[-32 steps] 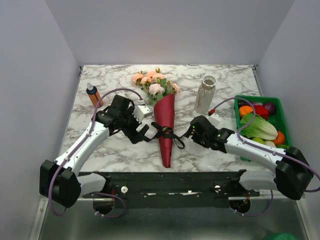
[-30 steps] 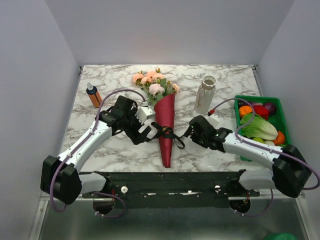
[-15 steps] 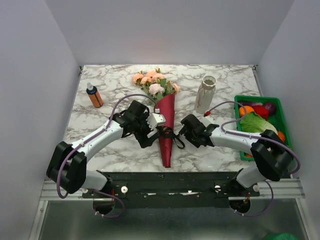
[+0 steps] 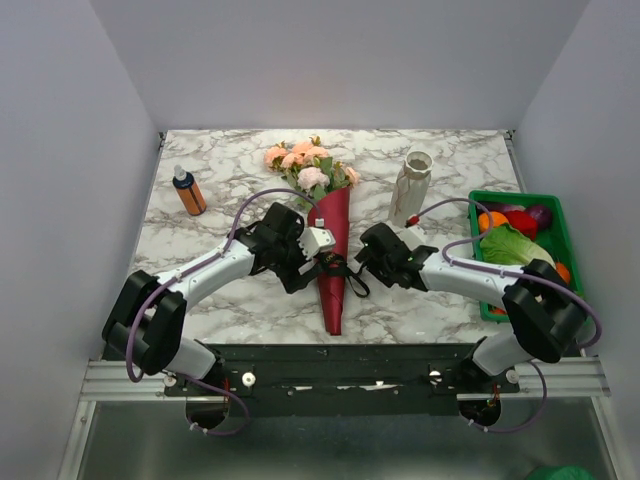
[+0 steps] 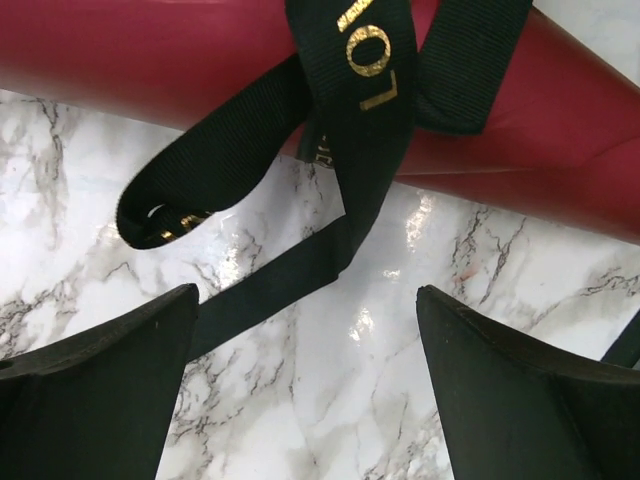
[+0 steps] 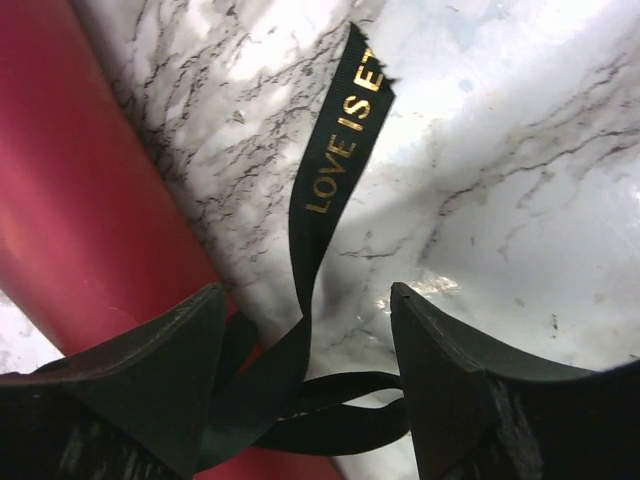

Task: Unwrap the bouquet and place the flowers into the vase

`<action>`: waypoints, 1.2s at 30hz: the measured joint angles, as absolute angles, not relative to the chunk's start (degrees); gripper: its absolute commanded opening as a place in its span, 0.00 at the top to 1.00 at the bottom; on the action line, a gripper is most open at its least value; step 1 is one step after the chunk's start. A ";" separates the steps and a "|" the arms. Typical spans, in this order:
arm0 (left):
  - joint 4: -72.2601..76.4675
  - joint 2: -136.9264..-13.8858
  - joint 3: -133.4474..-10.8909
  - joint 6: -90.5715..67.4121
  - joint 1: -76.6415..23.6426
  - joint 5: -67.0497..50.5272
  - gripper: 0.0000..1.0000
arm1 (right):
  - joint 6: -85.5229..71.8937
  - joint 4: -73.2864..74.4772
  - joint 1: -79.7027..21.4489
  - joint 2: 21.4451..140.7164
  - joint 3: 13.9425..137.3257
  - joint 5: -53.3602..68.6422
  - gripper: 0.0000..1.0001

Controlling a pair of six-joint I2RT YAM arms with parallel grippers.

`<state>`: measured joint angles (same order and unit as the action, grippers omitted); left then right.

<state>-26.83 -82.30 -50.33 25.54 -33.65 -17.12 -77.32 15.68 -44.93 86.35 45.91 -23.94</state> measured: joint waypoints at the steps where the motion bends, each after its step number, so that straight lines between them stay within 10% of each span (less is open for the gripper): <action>1: -26.44 -82.30 -50.33 25.54 -33.67 -16.95 0.01 | -77.21 15.16 -44.95 86.48 45.93 -23.92 0.32; 12: -24.67 -82.87 -50.30 25.52 -33.82 -16.47 0.03 | -77.73 13.30 -44.95 92.92 48.86 -21.45 0.46; 24: -23.14 -85.30 -50.04 25.30 -35.79 -16.45 0.10 | -80.27 12.32 -44.93 93.12 47.51 -20.73 0.88; 36: -16.73 -87.31 -48.40 24.08 -36.49 -12.05 0.91 | -82.11 11.68 -44.93 89.19 41.98 -22.79 0.99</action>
<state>-16.73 -87.31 -48.40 24.08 -36.49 -12.05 -82.11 11.68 -44.93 89.19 41.98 -22.79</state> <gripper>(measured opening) 0.239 0.018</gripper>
